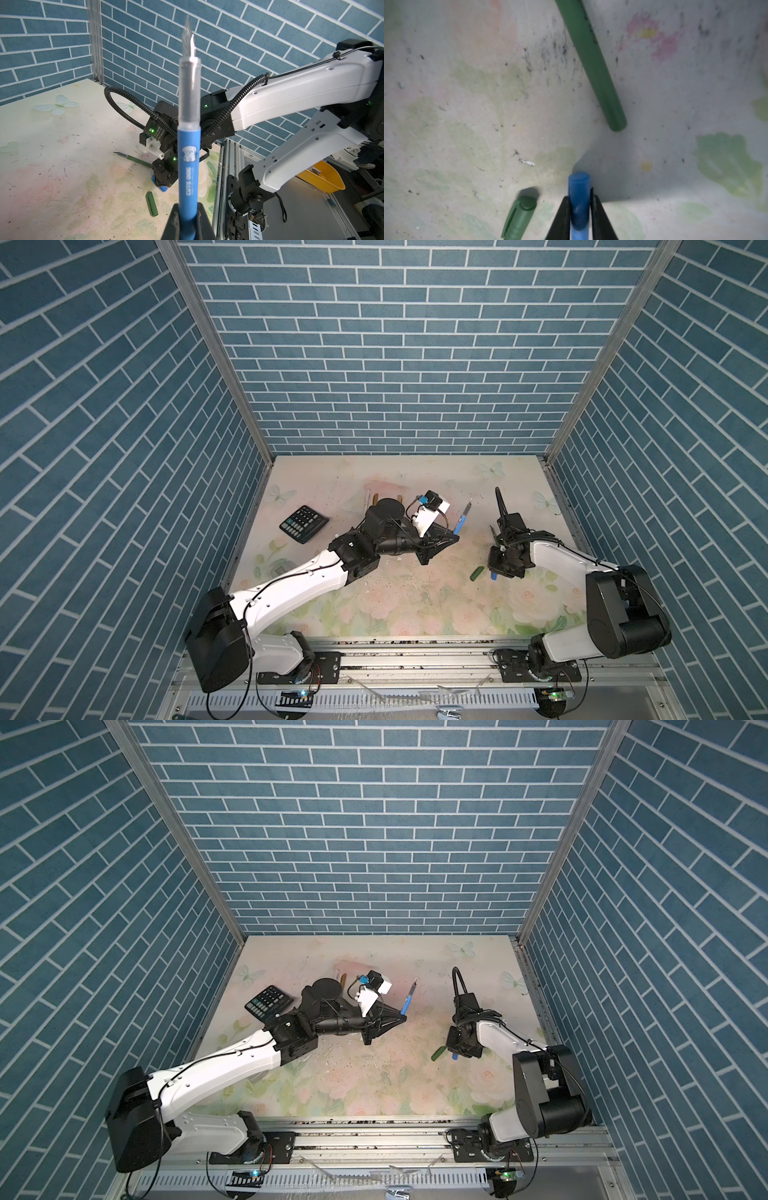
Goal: Insert the pens into the pen caps
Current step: 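Lower the right gripper onto the blue cap and grasp it, then raise the blue cap and carry it above the held pen nib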
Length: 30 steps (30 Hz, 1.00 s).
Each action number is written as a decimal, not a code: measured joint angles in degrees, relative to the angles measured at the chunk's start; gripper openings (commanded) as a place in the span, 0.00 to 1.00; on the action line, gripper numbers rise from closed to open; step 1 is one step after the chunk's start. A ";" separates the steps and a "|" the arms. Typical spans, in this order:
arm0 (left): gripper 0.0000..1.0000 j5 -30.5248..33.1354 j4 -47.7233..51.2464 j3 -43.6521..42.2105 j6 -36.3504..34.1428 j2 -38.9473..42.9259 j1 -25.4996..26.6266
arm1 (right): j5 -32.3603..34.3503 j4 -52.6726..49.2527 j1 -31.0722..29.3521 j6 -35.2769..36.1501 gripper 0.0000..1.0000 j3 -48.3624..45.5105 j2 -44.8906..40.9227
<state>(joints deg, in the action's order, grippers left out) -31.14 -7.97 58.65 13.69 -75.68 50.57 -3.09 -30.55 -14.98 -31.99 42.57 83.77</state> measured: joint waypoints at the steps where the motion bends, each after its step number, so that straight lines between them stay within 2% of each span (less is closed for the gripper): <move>1: 0.00 0.00 -0.07 -0.04 0.00 0.00 0.00 | 0.00 0.04 0.02 0.15 0.19 0.00 0.37; 11: 0.00 -0.02 -0.07 -0.09 0.00 0.00 0.00 | 0.07 1.44 0.07 0.52 0.14 0.02 0.81; 20: 0.00 0.09 -0.11 -0.13 -0.02 0.00 0.00 | 0.00 1.40 0.11 0.52 0.14 0.02 -0.66; 26: 0.00 2.23 -1.01 -1.53 -0.42 0.15 0.04 | -0.44 1.42 0.11 0.55 0.13 0.00 -8.07; 30: 0.00 6.56 -1.90 -4.13 -0.72 1.81 0.09 | -1.36 2.29 -0.11 0.50 0.13 0.00 -15.96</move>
<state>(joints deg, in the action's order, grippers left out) -24.58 -9.87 54.52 12.97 -73.87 50.65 -4.45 -28.25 -15.09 -31.48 42.57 67.81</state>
